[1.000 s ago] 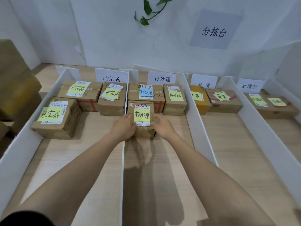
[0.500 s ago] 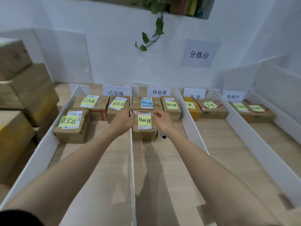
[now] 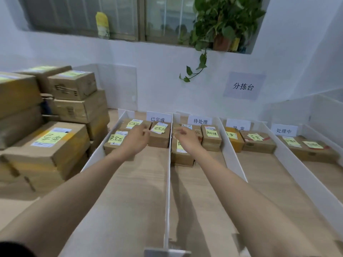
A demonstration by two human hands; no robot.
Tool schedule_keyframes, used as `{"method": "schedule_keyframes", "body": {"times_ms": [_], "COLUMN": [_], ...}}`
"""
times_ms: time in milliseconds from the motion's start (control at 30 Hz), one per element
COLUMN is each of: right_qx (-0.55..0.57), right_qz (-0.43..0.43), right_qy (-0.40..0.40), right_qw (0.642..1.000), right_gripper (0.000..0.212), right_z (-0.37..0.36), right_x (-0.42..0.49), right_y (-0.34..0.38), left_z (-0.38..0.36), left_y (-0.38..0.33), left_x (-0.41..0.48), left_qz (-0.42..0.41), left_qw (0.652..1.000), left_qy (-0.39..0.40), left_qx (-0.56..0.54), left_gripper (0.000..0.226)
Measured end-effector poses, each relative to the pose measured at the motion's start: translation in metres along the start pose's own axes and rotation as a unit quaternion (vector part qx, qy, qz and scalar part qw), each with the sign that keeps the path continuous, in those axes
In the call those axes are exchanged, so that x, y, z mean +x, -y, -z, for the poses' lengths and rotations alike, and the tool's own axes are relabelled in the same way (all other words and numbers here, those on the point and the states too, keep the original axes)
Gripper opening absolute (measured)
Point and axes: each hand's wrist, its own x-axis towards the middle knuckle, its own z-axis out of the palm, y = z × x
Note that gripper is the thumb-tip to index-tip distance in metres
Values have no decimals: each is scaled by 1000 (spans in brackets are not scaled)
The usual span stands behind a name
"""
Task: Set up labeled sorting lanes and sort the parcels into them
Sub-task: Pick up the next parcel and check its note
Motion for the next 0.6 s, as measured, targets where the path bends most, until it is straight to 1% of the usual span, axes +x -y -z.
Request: {"method": "schedule_keyframes", "body": {"times_ms": [67,167,267,400,533,600], "right_qx": [10,31,46,51,50,54], "right_qz": [5,17,29,61,68,71], "right_qy": [16,15,15,36,62,75], "right_qw": [1000,999,998,996,994,993], "right_gripper": [35,36,30,33,33,35], "right_z": [-8,-19,-31,-48,-69,-79], "right_x": [-15,-39,-62,-88,-109,-117], "right_y": [6,19,33,49,62,70], "left_z": [16,43,67,96,118,131], "left_y": [0,1,9,16,30,41], "left_x": [-19,-50,-74,-103,-134,-145], "left_qz": [5,15,16,46,71,81], "left_qw": [1000,998,997,993,988,986], "left_qy": [-17,-39,-44,-72,-101,-111], "left_qx": [19,36,56,81,93,97], "left_gripper": [28,32,29,33,23,28]}}
